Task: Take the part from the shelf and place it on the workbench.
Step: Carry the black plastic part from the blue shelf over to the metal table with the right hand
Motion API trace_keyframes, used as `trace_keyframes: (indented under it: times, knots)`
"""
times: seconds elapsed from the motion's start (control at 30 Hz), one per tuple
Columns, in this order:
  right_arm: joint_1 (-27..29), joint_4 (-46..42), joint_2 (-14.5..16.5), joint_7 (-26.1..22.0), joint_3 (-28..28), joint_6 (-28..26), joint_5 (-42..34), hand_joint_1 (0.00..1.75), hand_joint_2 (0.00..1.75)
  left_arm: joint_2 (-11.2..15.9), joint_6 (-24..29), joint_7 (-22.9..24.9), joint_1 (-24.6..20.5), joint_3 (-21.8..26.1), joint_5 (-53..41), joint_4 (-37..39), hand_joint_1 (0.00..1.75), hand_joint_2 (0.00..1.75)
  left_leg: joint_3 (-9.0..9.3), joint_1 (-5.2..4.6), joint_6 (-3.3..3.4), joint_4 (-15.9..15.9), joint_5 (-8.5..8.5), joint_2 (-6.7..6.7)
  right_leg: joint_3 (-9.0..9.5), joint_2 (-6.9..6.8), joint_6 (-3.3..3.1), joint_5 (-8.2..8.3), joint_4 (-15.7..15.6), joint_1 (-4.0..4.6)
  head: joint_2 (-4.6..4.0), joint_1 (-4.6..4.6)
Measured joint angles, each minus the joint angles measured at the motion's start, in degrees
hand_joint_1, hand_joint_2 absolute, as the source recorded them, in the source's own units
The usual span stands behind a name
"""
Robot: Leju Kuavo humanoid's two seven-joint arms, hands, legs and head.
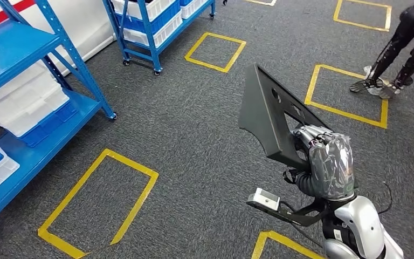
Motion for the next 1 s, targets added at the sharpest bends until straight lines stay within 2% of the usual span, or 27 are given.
trace_keyframes:
  times: [0.03, 0.07, 0.1, 0.13, 0.17, 0.23, 0.27, 0.3, 0.37, 0.4, 0.47, 0.5, 0.53, 0.57, 0.6, 0.63, 0.7, 0.73, 0.77, 0.8, 0.87, 0.9, 0.97, 1.0]
  knots:
    - [-0.11, -0.02, -0.11, 0.09, -0.15, 0.09, -0.05, 1.75, 1.75, -0.01, 0.0, 0.02, 0.05, 0.13, 0.06, 0.0, 0.0, 1.75, -1.89, -0.07, 0.09, 3.91, -1.71, -0.63, -0.09, 0.49, -0.2, 0.05, 0.0, 0.15, 0.0, -0.01]
    - [-0.13, -0.07, -0.27, 0.23, -0.36, 0.17, -0.14, 1.75, 1.75, -0.01, -0.01, 0.05, 0.1, 0.32, 0.11, 0.0, 0.0, 1.75, -3.48, -0.16, 0.22, 7.05, -2.64, -0.87, -0.14, 1.06, -0.33, 0.1, 0.01, 0.31, 0.0, -0.01]
    - [-0.12, -0.16, -0.46, 0.39, -0.62, 0.22, -0.25, 1.75, 1.75, -0.01, -0.02, 0.1, 0.17, 0.53, 0.18, 0.0, 0.0, 1.75, -4.37, -0.23, 0.42, 8.57, -2.53, -0.99, -0.16, 1.66, -0.39, 0.12, 0.02, 0.47, 0.0, -0.01]
    - [-0.1, -0.34, -0.73, 0.52, -0.94, 0.3, -0.37, 1.75, 1.75, -0.03, -0.03, 0.15, 0.24, 0.74, 0.26, 0.0, 0.0, 1.75, -4.24, -0.31, 0.74, 7.91, -1.28, -1.1, -0.14, 2.31, -0.42, 0.15, 0.02, 0.62, 0.0, -0.01]
    - [-0.09, -0.59, -1.03, 0.63, -1.37, 0.36, -0.49, 1.75, 1.75, -0.04, -0.05, 0.2, 0.3, 0.89, 0.32, 0.0, 0.0, 1.75, -3.11, -0.45, 1.19, 5.16, 0.81, -1.46, -0.07, 2.99, -0.43, 0.17, 0.02, 0.74, 0.0, -0.01]
    - [-0.05, -1.13, -1.55, 0.76, -2.32, 0.44, -0.72, 1.75, 1.75, -0.02, -0.07, 0.28, 0.43, 1.03, 0.43, 0.0, 0.0, 1.75, -0.02, -0.69, 2.44, -2.09, 4.61, -3.97, -0.07, 4.15, -0.3, 0.27, 0.03, 0.79, 0.0, 0.02]
    - [-0.01, -1.32, -1.73, 0.81, -2.75, 0.46, -0.81, 1.75, 1.75, 0.0, -0.07, 0.29, 0.47, 1.05, 0.49, 0.0, 0.0, 1.75, 1.09, -0.8, 2.9, -4.64, 5.53, -5.16, -0.23, 4.65, -0.1, 0.39, 0.05, 0.67, 0.0, 0.0]
    - [0.09, -1.49, -1.89, 0.82, -3.1, 0.49, -0.9, 1.75, 1.75, 0.01, -0.07, 0.3, 0.47, 1.07, 0.55, 0.0, 0.0, 1.75, 1.62, -0.89, 3.19, -5.98, 5.72, -5.96, -0.49, 5.16, 0.23, 0.59, 0.01, 0.43, 0.0, -0.01]
    - [0.41, -1.82, -2.4, 0.84, -3.72, 0.54, -1.04, 1.75, 1.75, -0.07, -0.07, 0.3, 0.34, 1.1, 0.62, 0.0, 0.0, 1.75, 2.08, -0.98, 3.26, -7.26, 5.87, -5.22, -0.85, 6.31, 1.19, 1.19, -0.44, 0.13, 0.01, -0.05]
    - [0.61, -2.01, -2.71, 0.85, -4.06, 0.55, -1.08, 1.75, 1.75, -0.17, -0.07, 0.3, 0.29, 1.11, 0.63, 0.0, 0.0, 1.75, 2.41, -0.88, 3.3, -8.09, 6.2, -4.51, -0.95, 6.08, 1.56, 1.25, -0.53, 0.15, 0.01, -0.02]
    - [0.66, -2.28, -3.21, 0.86, -4.7, 0.57, -1.08, 1.75, 1.75, -0.36, -0.07, 0.26, 0.35, 1.16, 0.66, 0.0, 0.0, 1.75, 3.1, -0.52, 3.61, -9.69, 6.97, -2.98, -2.03, 3.75, 1.98, -0.37, 1.68, 0.41, 0.0, 0.08]
    - [0.66, -2.35, -3.33, 0.85, -4.95, 0.6, -1.03, 1.75, 1.75, -0.42, -0.07, 0.24, 0.41, 1.21, 0.69, 0.0, 0.0, 1.75, 3.26, -0.5, 3.74, -10.06, 7.15, -2.22, -3.36, 2.13, 2.09, -2.03, 4.49, 0.38, 0.0, 0.11]
    - [0.64, -2.39, -3.45, 0.85, -5.15, 0.63, -0.98, 1.75, 1.75, -0.43, -0.09, 0.22, 0.46, 1.32, 0.74, 0.0, 0.0, 1.75, 3.27, -0.5, 3.86, -10.18, 7.2, -1.5, -5.03, 1.14, 2.3, -3.79, 7.98, 0.29, 0.0, 0.15]
    - [0.74, -2.4, -3.53, 0.86, -5.31, 0.65, -0.94, 1.75, 1.75, -0.44, -0.11, 0.22, 0.49, 1.44, 0.8, 0.0, 0.0, 1.75, 3.24, -0.5, 3.83, -10.19, 7.17, -0.78, -6.54, 0.66, 2.57, -5.01, 11.15, 0.09, 0.0, 0.14]
    - [0.87, -2.41, -3.66, 0.9, -5.5, 0.67, -0.91, 1.75, 1.75, -0.48, -0.14, 0.22, 0.49, 1.58, 0.83, 0.0, 0.0, 1.75, 3.23, -0.46, 3.74, -10.15, 7.1, -0.07, -7.27, 0.4, 2.88, -5.26, 12.85, -0.18, 0.0, 0.14]
    - [0.97, -2.46, -3.81, 0.94, -5.76, 0.68, -0.9, 1.75, 1.75, -0.56, -0.16, 0.22, 0.47, 1.73, 0.85, 0.0, 0.0, 1.75, 3.25, -0.38, 3.58, -10.05, 6.98, 0.6, -6.94, 0.14, 3.22, -4.49, 12.51, -0.5, 0.0, 0.14]
    - [1.02, -2.75, -4.25, 1.01, -6.45, 0.68, -0.9, 1.75, 1.75, -0.79, -0.24, 0.23, 0.39, 2.02, 0.86, 0.0, 0.0, 1.75, 3.34, -0.09, 2.85, -9.5, 6.41, 1.82, -3.25, -1.1, 3.97, -1.15, 5.86, -1.05, 0.0, 0.14]
    - [1.03, -2.94, -4.45, 1.04, -6.82, 0.72, -0.91, 1.75, 1.75, -0.8, -0.28, 0.28, 0.37, 2.16, 0.86, -0.01, 0.0, 1.75, 3.32, -0.13, 2.37, -9.08, 6.04, 2.26, -1.45, -1.93, 4.12, 0.01, 2.5, -1.05, 0.0, 0.16]
    - [1.09, -3.22, -4.72, 1.08, -7.2, 0.79, -0.97, 1.75, 1.75, -0.79, -0.34, 0.34, 0.35, 2.28, 0.86, -0.01, 0.0, 1.75, 3.28, -0.23, 1.9, -8.66, 5.69, 2.61, -0.26, -2.38, 3.87, 0.55, 0.22, -0.98, 0.0, 0.11]
    - [1.23, -3.51, -4.99, 1.15, -7.62, 0.89, -1.09, 1.75, 1.75, -0.75, -0.41, 0.4, 0.33, 2.37, 0.87, -0.01, 0.0, 1.75, 3.28, -0.41, 1.51, -8.35, 5.41, 2.9, 0.07, -2.54, 3.43, 0.36, -0.51, -0.85, 0.01, 0.05]
    - [1.69, -3.97, -5.57, 1.22, -8.54, 1.06, -1.32, 1.75, 1.75, -0.82, -0.56, 0.51, 0.2, 2.44, 0.87, 0.0, 0.0, 1.75, 3.45, -0.45, 1.04, -8.06, 5.08, 3.47, -0.22, -1.56, 2.13, 0.05, -0.01, -0.68, 0.01, -0.05]
    - [1.88, -4.21, -5.83, 1.22, -8.98, 1.1, -1.39, 1.75, 1.75, -0.9, -0.62, 0.54, 0.11, 2.45, 0.87, 0.0, 0.0, 1.75, 3.52, -0.28, 0.8, -7.82, 4.7, 3.36, -0.26, -1.17, 1.69, -0.03, 0.05, -0.67, 0.01, -0.05]
    - [1.98, -4.75, -6.23, 1.17, -9.58, 1.13, -1.41, 1.75, 1.75, -1.02, -0.66, 0.57, 0.05, 2.46, 0.87, 0.0, 0.0, 1.75, 2.43, 0.01, 0.5, -4.97, 2.45, 1.66, -0.24, -0.3, 0.92, 0.0, 0.0, -0.62, 0.01, -0.05]
    - [1.99, -5.01, -6.35, 1.15, -9.73, 1.13, -1.41, 1.75, 1.75, -1.04, -0.66, 0.57, 0.06, 2.46, 0.87, 0.0, 0.0, 1.75, 0.96, 0.03, 0.46, -1.77, 0.56, 0.44, -0.24, 0.14, 0.64, 0.05, -0.06, -0.57, 0.0, -0.06]
